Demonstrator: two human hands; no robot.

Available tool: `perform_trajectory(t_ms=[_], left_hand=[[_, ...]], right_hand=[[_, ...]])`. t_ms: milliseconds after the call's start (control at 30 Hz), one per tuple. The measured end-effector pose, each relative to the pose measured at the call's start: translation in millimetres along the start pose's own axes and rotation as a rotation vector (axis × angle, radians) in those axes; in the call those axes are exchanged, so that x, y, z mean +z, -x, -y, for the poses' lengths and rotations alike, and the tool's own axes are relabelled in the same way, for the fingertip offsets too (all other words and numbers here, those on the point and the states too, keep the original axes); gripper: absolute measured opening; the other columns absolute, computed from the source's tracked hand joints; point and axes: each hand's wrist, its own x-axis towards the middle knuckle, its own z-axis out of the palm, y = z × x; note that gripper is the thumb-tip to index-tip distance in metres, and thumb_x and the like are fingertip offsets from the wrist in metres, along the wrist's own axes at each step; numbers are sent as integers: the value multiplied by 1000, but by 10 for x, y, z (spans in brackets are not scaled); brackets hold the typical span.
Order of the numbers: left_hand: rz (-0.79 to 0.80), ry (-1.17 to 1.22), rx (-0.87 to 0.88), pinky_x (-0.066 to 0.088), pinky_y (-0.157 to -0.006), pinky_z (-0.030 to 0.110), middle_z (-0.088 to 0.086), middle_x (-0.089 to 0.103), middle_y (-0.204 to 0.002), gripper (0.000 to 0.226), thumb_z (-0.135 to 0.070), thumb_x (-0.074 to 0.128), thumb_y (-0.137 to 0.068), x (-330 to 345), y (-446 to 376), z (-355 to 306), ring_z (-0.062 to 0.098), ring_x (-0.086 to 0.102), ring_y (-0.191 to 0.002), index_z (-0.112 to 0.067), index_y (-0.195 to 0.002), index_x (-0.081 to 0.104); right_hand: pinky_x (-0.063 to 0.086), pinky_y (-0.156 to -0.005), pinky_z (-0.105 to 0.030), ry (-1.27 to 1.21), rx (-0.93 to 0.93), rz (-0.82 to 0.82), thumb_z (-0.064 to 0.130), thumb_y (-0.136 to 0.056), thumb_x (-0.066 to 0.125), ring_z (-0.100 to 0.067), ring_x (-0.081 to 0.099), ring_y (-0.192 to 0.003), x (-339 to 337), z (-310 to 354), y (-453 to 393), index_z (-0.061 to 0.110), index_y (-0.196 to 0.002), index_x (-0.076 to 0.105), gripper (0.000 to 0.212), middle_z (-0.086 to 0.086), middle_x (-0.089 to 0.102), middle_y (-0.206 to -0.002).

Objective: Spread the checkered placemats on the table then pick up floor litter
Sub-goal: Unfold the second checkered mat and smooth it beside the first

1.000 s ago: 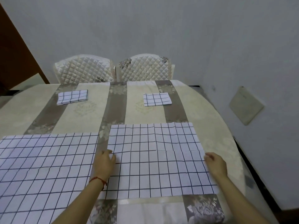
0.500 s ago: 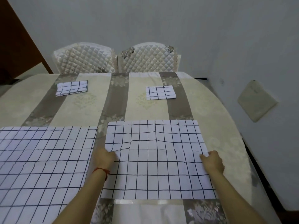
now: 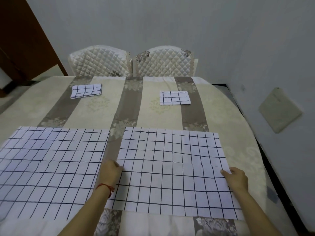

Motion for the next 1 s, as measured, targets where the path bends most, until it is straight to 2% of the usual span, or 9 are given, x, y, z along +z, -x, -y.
perform_trajectory(t_ms=[67, 167, 233, 367, 467, 533, 733, 933, 1000], left_hand=[[-6, -62, 25, 44, -47, 29, 15, 54, -57, 28, -12, 68, -74, 9, 53, 22, 28, 53, -51, -1, -52, 54], [6, -84, 42, 28, -45, 22, 10, 49, -57, 29, -14, 65, -74, 48, 157, 4, 24, 46, -50, -8, -52, 47], [1, -53, 14, 26, -45, 22, 8, 48, -56, 22, -8, 63, -73, 93, 233, -20, 21, 44, -50, -6, -57, 48], [-22, -4, -29, 39, -51, 28, 13, 52, -63, 8, 4, 57, -73, 183, 336, -7, 27, 50, -58, -1, -68, 52], [-43, -13, -41, 52, -54, 39, 14, 57, -62, 16, -3, 59, -72, 160, 350, 107, 31, 56, -58, -12, -62, 51], [-63, -13, -50, 53, -54, 38, 11, 59, -65, 19, -6, 59, -74, 87, 375, 153, 30, 59, -60, -20, -63, 50], [-120, 62, -59, 34, -54, 26, 11, 55, -74, 11, 3, 58, -79, -72, 413, 187, 27, 51, -70, -5, -85, 54], [-145, 134, -32, 41, -66, 28, 4, 52, -67, 15, 6, 59, -80, -99, 427, 179, 24, 50, -69, -1, -92, 57], [-154, 144, -28, 41, -68, 29, 9, 55, -76, 16, 7, 57, -80, -91, 398, 164, 25, 51, -73, 1, -95, 58]], right_hand=[[32, -107, -39, 17, -3, -11, 13, -85, 64, -37, 43, -128, -58, -56, 21, -9, -129, 45, 53, -24, 45, -139], [33, -106, -40, 24, 6, -25, 14, -85, 64, -38, 43, -127, -145, -104, 65, -9, -128, 46, 52, -24, 46, -139], [33, -107, -41, 16, 6, -15, 15, -85, 64, -38, 43, -127, -181, -138, 84, -9, -129, 45, 53, -24, 45, -139], [31, -108, -41, 25, -10, 11, 13, -85, 64, -38, 42, -129, -197, -171, 124, -11, -128, 45, 53, -25, 44, -139], [31, -108, -41, 21, -34, 34, 14, -85, 63, -37, 42, -129, -171, -137, 155, -11, -128, 45, 52, -24, 44, -140], [32, -107, -40, 17, -48, 52, 14, -85, 64, -37, 43, -128, -141, -122, 157, -11, -127, 46, 51, -24, 46, -138], [30, -109, -39, 10, -83, 91, 15, -86, 62, -35, 40, -131, -13, -39, 201, -9, -130, 44, 53, -23, 43, -141], [29, -109, -41, 7, -73, 50, 17, -88, 60, -36, 39, -132, 47, -28, 217, -8, -132, 41, 54, -23, 42, -142], [30, -109, -41, 6, -70, 32, 17, -89, 59, -37, 40, -131, 43, -24, 201, -8, -132, 41, 53, -23, 42, -142]])
